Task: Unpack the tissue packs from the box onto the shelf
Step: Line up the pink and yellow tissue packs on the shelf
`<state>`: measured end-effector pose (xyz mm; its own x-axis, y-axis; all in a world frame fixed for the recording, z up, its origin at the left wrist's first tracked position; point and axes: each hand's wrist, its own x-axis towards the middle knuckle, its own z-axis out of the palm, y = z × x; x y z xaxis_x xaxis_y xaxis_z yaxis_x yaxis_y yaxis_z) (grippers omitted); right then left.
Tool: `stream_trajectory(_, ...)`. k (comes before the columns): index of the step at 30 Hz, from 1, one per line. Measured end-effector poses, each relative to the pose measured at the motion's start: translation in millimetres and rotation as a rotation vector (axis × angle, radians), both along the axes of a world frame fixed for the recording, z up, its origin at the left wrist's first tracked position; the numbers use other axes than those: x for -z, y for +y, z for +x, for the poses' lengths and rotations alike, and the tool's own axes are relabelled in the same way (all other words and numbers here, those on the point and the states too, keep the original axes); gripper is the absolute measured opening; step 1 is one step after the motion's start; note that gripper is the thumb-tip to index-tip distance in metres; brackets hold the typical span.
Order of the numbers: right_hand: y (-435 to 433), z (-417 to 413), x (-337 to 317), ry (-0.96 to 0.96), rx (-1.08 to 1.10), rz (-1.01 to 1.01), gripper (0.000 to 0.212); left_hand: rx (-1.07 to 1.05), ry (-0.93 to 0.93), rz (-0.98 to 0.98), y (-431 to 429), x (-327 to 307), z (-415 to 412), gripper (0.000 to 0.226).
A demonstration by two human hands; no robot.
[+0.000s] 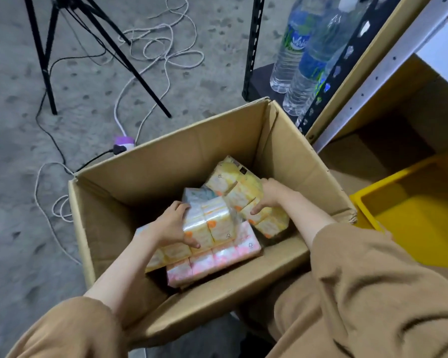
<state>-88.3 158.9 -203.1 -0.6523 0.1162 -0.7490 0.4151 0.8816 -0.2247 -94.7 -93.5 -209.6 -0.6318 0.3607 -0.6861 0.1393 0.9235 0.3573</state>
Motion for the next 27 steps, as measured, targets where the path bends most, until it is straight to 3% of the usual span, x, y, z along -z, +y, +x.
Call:
stream_trajectory(5, -2.3, -7.1, 21.1, 0.042, 0.048, -0.051, 0.113, -0.055, -0.028, 0.028, -2.7, 11.3, -2.0, 0.110)
stream_trajectory(14, 2.7, -7.9, 11.9, 0.060, 0.048, -0.045, 0.087, -0.043, -0.008, -0.016, -0.5, 7.6, -7.0, 0.099)
stream_trajectory(19, 7.1, -8.3, -29.4, 0.038, 0.073, -0.083, 0.078, 0.024, 0.030, -0.055, 4.1, -10.7, -2.6, 0.091)
stream_trajectory(27, 7.1, 6.2, -133.6, 0.179, 0.010, -0.164, 0.063, 0.113, 0.118, -0.015, 5.1, -77.2, 4.9, 0.073)
